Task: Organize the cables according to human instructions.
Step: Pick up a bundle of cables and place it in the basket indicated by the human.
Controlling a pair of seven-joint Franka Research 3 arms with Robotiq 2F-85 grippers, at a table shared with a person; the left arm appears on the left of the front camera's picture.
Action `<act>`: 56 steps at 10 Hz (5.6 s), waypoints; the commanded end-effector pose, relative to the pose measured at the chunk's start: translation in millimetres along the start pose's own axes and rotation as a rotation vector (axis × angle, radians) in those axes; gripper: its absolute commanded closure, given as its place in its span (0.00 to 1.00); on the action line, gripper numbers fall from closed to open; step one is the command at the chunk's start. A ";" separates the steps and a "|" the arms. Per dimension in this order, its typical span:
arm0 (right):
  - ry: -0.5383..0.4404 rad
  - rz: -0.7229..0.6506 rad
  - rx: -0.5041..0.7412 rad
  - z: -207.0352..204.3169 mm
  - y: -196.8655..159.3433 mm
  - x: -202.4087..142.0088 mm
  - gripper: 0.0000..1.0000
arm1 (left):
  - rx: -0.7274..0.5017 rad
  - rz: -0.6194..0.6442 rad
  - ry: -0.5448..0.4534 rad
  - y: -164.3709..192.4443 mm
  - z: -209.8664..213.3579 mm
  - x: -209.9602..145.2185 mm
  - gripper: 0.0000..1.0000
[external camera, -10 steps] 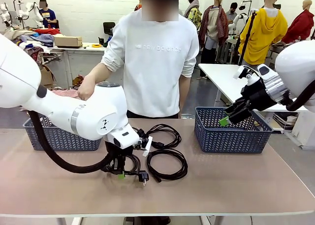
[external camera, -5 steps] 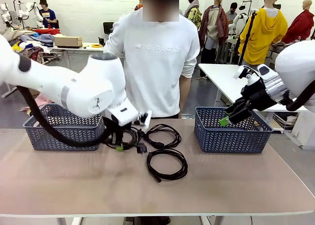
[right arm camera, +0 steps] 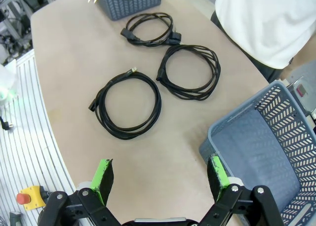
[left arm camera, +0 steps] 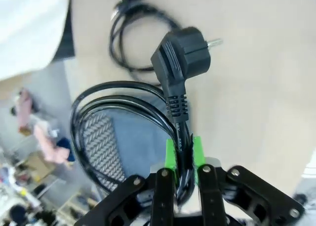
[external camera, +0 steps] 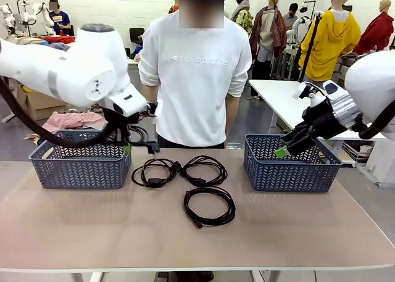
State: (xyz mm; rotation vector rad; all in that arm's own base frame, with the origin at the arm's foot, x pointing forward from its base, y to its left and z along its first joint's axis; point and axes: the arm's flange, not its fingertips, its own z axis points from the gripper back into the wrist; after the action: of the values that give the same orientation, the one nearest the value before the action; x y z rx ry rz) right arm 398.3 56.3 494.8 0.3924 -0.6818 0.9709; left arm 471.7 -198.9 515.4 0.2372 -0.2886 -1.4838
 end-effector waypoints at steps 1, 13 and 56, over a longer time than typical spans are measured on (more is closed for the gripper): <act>-0.031 0.011 0.012 -1.9 -2.7 1.0 0.00 | 0.033 0.048 0.032 16.9 8.9 -22.6 1.00; -0.031 0.011 0.012 -1.9 -2.7 1.0 0.00 | 0.019 0.089 0.002 31.8 -6.5 -61.9 0.85; -0.031 0.011 0.012 -1.9 -2.7 1.0 0.00 | -0.094 0.211 -0.201 8.9 -34.8 -86.2 0.00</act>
State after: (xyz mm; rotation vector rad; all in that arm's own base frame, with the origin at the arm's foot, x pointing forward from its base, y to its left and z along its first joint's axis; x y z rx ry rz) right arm 398.5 56.2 494.0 0.3922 -0.6796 0.9703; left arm 508.3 -112.1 482.6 0.0337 -0.3625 -1.3286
